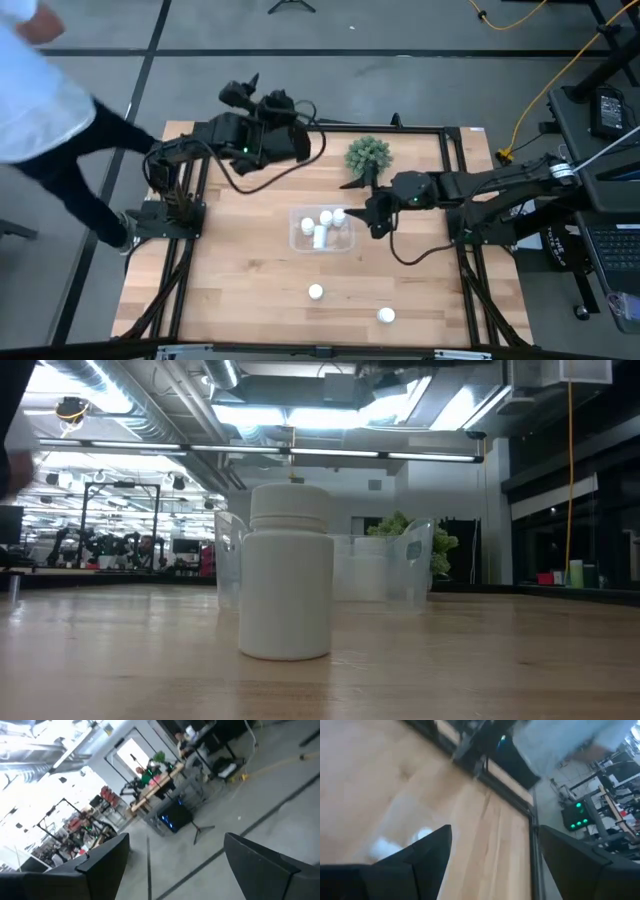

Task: Pick and place pill bottles into a basket
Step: Adjust the white pill bottle in the bin

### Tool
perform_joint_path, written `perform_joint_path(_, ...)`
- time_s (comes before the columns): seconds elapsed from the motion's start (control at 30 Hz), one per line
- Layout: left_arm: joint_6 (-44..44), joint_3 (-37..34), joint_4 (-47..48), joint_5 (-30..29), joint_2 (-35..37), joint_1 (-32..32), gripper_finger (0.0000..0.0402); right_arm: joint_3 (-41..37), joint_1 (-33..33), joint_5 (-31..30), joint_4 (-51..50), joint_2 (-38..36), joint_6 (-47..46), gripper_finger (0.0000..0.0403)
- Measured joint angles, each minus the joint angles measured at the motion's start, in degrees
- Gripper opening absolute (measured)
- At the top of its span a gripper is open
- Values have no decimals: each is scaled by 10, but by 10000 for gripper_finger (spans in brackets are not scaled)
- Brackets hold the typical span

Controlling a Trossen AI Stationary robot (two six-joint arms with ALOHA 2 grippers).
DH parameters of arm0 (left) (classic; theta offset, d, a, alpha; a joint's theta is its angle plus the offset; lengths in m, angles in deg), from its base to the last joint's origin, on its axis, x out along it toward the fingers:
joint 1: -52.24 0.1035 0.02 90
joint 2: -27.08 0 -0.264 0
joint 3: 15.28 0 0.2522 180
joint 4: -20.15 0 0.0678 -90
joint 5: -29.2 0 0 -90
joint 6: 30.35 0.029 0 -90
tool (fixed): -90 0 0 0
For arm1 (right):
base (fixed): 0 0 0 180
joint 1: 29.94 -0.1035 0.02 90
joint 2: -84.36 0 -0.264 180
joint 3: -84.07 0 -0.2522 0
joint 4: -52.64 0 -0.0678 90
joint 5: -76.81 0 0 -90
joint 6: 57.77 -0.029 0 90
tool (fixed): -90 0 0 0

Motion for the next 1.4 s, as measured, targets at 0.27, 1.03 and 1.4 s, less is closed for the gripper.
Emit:
perform_joint_path(0.27,50,0,4,51,2,22,320,0,-17,0,117,47,13,300)
perform_joint_path(1.03,-92,0,10,72,9,25,320,153,75,180,-276,53,207,299)
perform_joint_path(1.4,-147,0,7,73,9,-6,320,171,73,286,-346,142,355,262)
